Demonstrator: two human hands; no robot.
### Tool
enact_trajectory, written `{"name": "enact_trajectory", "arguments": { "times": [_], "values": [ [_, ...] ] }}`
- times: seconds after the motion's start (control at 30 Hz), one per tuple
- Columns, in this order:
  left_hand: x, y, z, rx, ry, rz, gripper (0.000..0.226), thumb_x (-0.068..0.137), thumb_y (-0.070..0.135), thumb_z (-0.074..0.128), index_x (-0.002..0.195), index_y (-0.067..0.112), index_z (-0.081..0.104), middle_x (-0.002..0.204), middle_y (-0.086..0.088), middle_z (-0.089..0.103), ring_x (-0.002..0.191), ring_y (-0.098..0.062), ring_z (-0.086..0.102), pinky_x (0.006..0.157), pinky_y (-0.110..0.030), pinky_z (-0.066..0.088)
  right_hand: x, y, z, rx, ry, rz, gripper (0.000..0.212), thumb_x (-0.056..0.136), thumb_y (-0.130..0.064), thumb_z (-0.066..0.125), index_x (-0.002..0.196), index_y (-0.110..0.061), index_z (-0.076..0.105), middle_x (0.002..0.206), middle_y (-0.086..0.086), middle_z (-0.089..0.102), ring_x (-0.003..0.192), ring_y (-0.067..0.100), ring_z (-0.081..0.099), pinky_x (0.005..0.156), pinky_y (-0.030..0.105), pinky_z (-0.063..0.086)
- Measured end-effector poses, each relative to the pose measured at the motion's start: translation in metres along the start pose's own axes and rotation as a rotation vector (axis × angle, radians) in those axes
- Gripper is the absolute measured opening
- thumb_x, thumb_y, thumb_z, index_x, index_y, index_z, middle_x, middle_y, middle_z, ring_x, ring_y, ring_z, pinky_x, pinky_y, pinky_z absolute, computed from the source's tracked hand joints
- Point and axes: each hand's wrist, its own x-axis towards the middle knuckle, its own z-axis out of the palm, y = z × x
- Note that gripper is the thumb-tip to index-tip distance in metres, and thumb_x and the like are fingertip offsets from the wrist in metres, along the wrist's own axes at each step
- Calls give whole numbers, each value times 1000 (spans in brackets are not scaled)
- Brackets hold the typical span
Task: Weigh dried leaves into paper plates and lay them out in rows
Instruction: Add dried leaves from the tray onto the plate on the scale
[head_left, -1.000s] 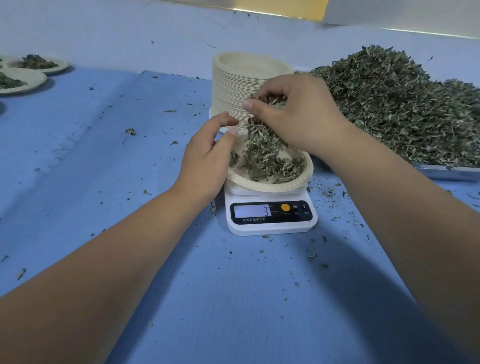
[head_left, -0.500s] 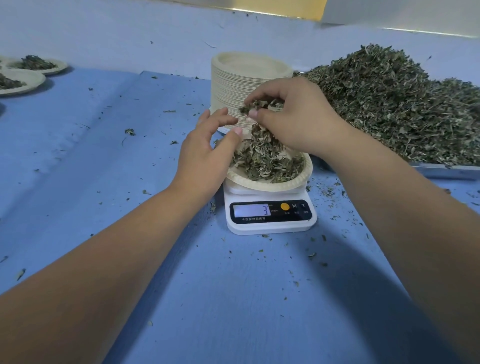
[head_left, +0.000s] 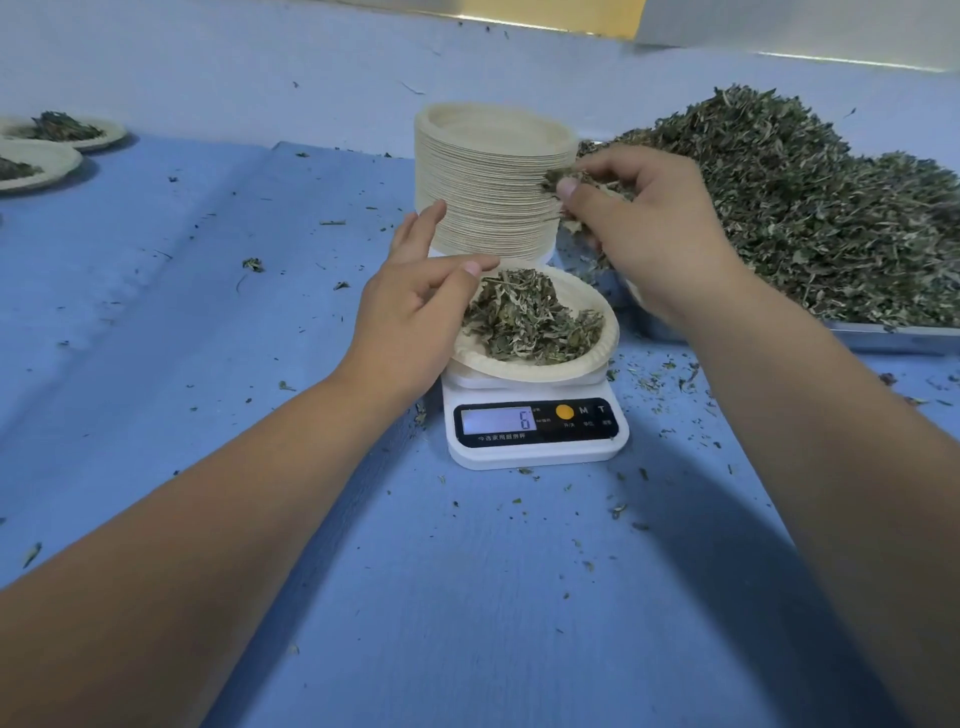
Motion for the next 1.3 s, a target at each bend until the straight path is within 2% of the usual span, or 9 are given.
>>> {"name": "enact_trajectory", "arguments": {
  "times": [0.1, 0.23, 0.43, 0.57, 0.7, 0.83, 0.97, 1.17, 1.3],
  "values": [
    [0, 0, 0, 30, -27, -10, 33, 105, 22, 52, 100, 44, 76, 166, 10, 29, 155, -2, 11, 118, -19, 8, 0, 15, -15, 6, 93, 27, 7, 92, -25, 71, 88, -31, 74, 80, -5, 71, 58, 12, 57, 58, 31, 51],
    [3, 0, 0, 34, -17, -31, 34, 104, 24, 54, 94, 44, 79, 165, 15, 31, 153, 2, 11, 107, -7, 7, 3, 41, -40, -170, 265, 76, 10, 93, -33, 67, 99, -29, 74, 84, -8, 72, 60, 6, 63, 56, 29, 52],
    [1, -2, 2, 12, -24, -23, 34, 102, 23, 54, 91, 42, 80, 164, 15, 34, 153, 3, 13, 116, -18, 8, 2, 80, -58, -767, -49, 227, 32, 100, -43, 54, 125, -27, 64, 106, 2, 67, 88, 25, 60, 83, 37, 53],
    [0, -1, 0, 49, -8, 44, 32, 97, 29, 48, 114, 38, 75, 167, 7, 28, 156, -4, 12, 126, -32, 12, 5, 73, -54, -774, -21, 121, 26, 98, -27, 55, 120, -22, 67, 111, 3, 69, 95, 27, 61, 85, 35, 51],
    [-2, -1, -1, 102, -53, 99, 32, 98, 28, 48, 116, 39, 72, 168, 8, 26, 156, -4, 6, 121, -22, 9, -4, 71, -52, -875, -111, 164, 23, 99, -30, 50, 96, -21, 71, 82, 2, 68, 78, 27, 60, 79, 40, 52],
    [-2, -1, 0, 92, -27, 103, 37, 97, 28, 47, 127, 33, 69, 168, 7, 26, 156, -4, 8, 124, -22, 9, -14, 62, -53, -1056, 15, -34, 30, 102, -35, 45, 101, -16, 69, 81, 9, 65, 93, 37, 57, 93, 48, 38],
    [-1, 0, 0, 70, -46, 82, 42, 98, 27, 45, 137, 36, 57, 170, 9, 16, 156, -3, 5, 128, -34, 9, -25, 42, -48, -1028, -46, -210, 32, 102, -31, 43, 97, -14, 70, 67, 6, 61, 67, 34, 56, 89, 43, 45],
    [2, -2, 3, 60, -82, -53, 44, 110, 30, 40, 152, 40, 42, 171, 17, 0, 150, 9, 5, 108, -2, 13, -58, 36, -34, -964, -122, -337, 35, 105, -37, 38, 103, -17, 68, 65, 0, 56, 70, 29, 55, 90, 40, 39],
    [8, -2, 4, -37, -3, -250, 46, 106, 46, 38, 152, 45, 39, 170, 18, 8, 152, 1, 14, 116, -23, 13, -62, 41, -31, -944, -150, -270, 37, 107, -40, 33, 103, -18, 63, 66, -6, 54, 67, 24, 49, 105, 43, 35]
  ]
}}
